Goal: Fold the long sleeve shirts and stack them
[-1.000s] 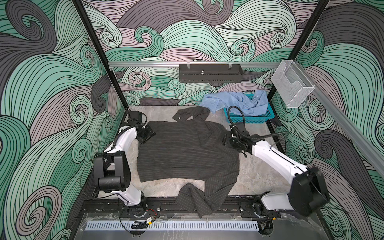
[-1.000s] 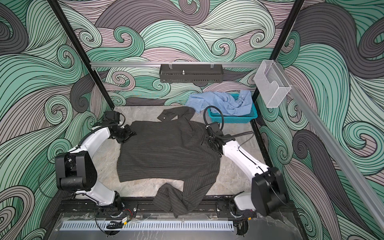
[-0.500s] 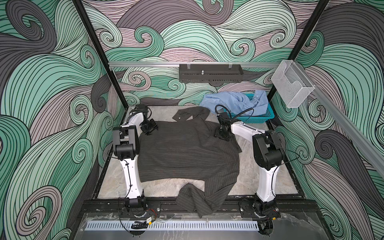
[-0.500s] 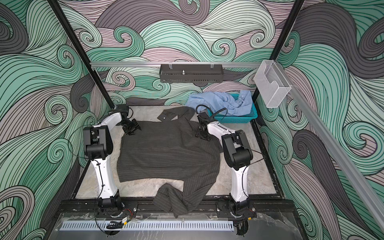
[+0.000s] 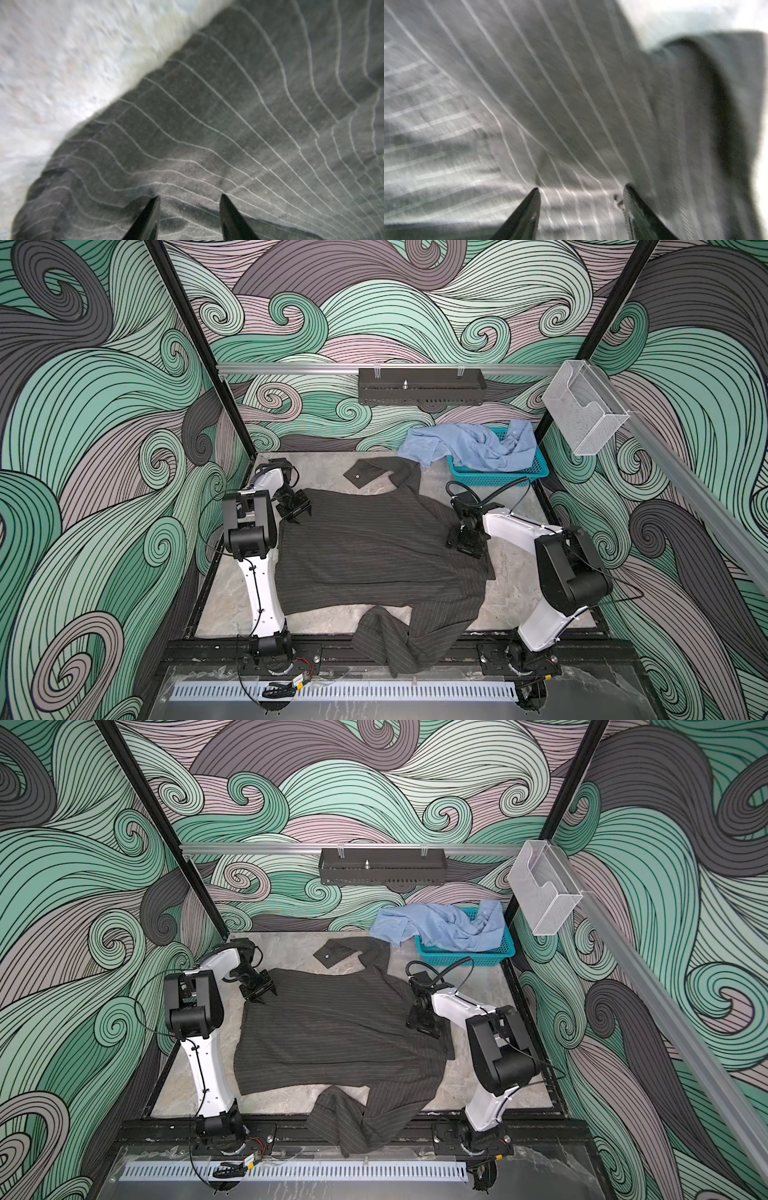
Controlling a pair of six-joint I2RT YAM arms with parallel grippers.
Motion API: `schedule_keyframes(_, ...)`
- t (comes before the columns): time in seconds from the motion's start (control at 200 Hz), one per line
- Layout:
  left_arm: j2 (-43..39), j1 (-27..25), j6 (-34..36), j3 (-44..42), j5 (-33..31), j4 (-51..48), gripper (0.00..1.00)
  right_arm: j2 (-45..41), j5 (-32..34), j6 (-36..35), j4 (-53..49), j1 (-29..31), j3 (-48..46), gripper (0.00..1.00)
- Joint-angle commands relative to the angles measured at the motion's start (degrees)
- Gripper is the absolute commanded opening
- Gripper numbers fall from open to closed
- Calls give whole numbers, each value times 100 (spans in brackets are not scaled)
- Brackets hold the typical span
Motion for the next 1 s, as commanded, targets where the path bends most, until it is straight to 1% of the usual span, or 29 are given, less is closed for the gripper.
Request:
schedule_keyframes(0.0,-214,-2,200,-69,140,-245,50,-264,145,-133,-63,1,450,71)
schedule_keyframes(0.045,-275,-36,202,-48,219,-215,50,-203,266,-227,-102,-19,764,73)
schedule_keyframes(0.135,-296,-112,174,98,286,-188,50,159,353,-395,-126,-98,1418,73)
schedule_keyframes(0.18,-222,-126,169,219,292,-248,50,439,368,-459,-122,-148,1752,70)
schedule_keyframes(0.285,-9,-123,169,401,295,-343,49,1246,303,-647,-138,-203,2564,58)
schedule_keyframes(0.355,85,-118,178,406,287,-334,49,1735,234,-688,-150,-208,3084,56)
schedule_keyframes(0.41,152,-110,215,434,272,-388,49,2062,80,-705,-203,-207,3439,58)
schedule_keyframes(0.455,195,-101,263,488,227,-462,49,2252,-66,-727,-203,-196,3732,62)
schedule_keyframes(0.505,174,-75,288,512,228,-472,49,2404,-71,-787,-189,-152,3997,66)
schedule_keyframes(0.56,108,-65,303,517,372,-376,50,2534,-60,-843,-190,-144,4272,69)
schedule_keyframes(0.726,-156,-215,400,879,685,-287,52,3063,-98,-918,-184,-104,5271,72)
schedule_keyframes(0.826,-401,-374,373,896,818,-178,52,3691,5,-1124,-379,-35,6252,73)
schedule_keyframes(0.996,-769,-540,327,720,934,-57,52,4990,-45,-1067,-958,14,8176,74)
